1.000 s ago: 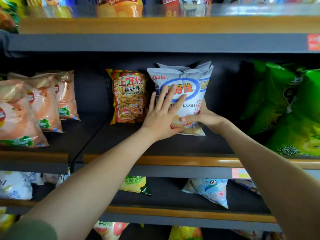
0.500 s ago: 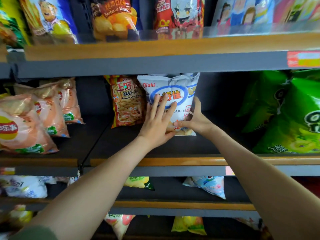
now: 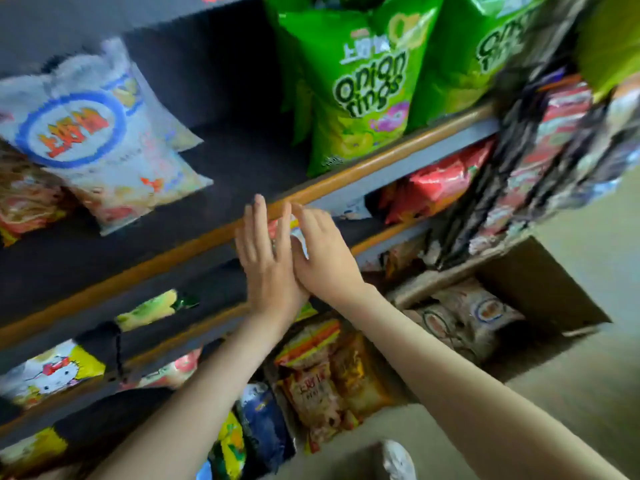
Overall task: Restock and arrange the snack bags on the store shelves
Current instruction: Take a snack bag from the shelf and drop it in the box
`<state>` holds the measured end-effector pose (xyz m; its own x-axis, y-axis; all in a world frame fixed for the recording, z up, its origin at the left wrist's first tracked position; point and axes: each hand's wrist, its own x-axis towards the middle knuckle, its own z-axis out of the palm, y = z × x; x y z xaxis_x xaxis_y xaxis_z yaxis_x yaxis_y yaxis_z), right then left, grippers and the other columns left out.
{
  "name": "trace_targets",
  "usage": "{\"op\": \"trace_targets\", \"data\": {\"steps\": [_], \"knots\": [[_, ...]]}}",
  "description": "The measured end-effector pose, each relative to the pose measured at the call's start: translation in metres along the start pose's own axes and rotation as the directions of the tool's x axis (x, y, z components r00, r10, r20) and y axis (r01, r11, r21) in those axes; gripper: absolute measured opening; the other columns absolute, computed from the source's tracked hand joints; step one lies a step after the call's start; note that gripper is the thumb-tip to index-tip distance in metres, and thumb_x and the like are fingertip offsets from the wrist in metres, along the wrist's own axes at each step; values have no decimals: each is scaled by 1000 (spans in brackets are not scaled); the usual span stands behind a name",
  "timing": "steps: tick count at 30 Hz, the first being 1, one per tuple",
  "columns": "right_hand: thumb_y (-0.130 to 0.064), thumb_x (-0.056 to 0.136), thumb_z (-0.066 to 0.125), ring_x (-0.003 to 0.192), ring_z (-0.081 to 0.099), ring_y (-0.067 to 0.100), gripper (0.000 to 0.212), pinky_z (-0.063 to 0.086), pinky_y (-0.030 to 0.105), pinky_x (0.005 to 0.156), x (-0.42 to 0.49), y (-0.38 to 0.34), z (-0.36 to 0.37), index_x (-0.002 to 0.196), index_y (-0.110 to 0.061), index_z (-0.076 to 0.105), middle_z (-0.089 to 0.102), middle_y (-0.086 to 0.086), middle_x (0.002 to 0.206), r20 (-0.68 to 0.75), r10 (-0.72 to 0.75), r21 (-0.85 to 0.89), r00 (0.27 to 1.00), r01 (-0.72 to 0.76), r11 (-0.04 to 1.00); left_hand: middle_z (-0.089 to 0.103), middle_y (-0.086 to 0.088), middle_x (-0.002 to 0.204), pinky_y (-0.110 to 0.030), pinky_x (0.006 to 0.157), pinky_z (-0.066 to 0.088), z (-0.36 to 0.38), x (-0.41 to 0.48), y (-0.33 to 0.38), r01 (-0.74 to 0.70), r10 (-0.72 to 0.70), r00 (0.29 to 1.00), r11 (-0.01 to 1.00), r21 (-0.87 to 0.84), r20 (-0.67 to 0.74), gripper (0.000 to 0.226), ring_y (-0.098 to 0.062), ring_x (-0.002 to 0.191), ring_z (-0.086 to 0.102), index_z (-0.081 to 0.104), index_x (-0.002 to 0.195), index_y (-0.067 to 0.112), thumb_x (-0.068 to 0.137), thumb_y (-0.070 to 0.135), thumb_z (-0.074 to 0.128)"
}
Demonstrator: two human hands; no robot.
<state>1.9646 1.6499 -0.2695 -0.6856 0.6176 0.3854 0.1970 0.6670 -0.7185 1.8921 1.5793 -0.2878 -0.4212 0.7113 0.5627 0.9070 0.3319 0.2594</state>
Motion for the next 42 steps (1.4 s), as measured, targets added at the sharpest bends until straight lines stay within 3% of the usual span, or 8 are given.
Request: {"op": "trace_targets", "data": {"steps": [6,14,22,26,30,33,37,42], "knots": [[-7,83,55,119,50,31,50,41,42,102,-127,138,-64,133,-1,49,56,15,128,51,379,-190,924,-364,912,28,-13,153,-49,111,32,96,-65,97,-49,226,781,951,-304,582,75,-29,141,26,30,146,6,80,1,65],[-31,87,60,135,33,30,78,34,42,109,-246,308,-115,149,-10,19,36,12,147,-73,829,-497,554,-741,451,-2,0,161,-31,116,-6,244,-104,189,-77,185,389,983,-169,902,58,-17,146,-3,3,153,20,102,22,32],[-42,86,58,141,16,38,88,20,52,112,-253,478,-88,150,-14,5,19,21,153,-113,896,-709,430,-667,231,-11,-15,159,-43,115,-13,381,-133,215,-388,256,373,916,-101,892,64,-28,146,-11,-1,152,12,99,19,34],[-52,89,51,145,-4,40,90,3,56,115,-243,546,-60,151,-22,-9,-6,20,158,-37,945,-791,326,-588,172,-22,-20,155,-52,108,-27,422,-131,212,-585,397,534,811,-13,747,76,-36,140,-26,2,152,12,91,14,47],[-66,85,49,143,-16,40,100,-5,63,112,-250,598,-49,149,-29,-19,-19,15,157,-20,963,-820,268,-555,138,1,-19,156,-54,114,-1,440,-119,193,-566,421,703,819,94,573,86,-40,142,7,19,150,15,78,17,67],[-71,78,53,144,-4,41,111,4,66,110,-258,610,-47,146,-30,-24,-14,16,157,2,970,-814,244,-563,143,-9,-25,152,-49,110,13,458,-111,174,-619,425,677,770,153,601,98,-38,133,19,6,150,17,76,16,70],[-53,86,54,138,19,39,95,22,64,108,-256,599,-45,150,-28,-11,15,20,152,-31,923,-860,384,-481,171,-15,-27,149,-48,107,16,465,-104,169,-648,435,665,740,179,607,92,-37,130,19,2,151,17,82,23,61],[-33,89,58,134,30,38,96,26,59,107,-238,574,-54,150,-21,-16,33,22,144,17,940,-828,341,-522,204,-19,-26,150,-48,112,7,451,-101,177,-652,402,606,746,139,686,91,-37,141,16,0,151,17,83,29,60]]}}
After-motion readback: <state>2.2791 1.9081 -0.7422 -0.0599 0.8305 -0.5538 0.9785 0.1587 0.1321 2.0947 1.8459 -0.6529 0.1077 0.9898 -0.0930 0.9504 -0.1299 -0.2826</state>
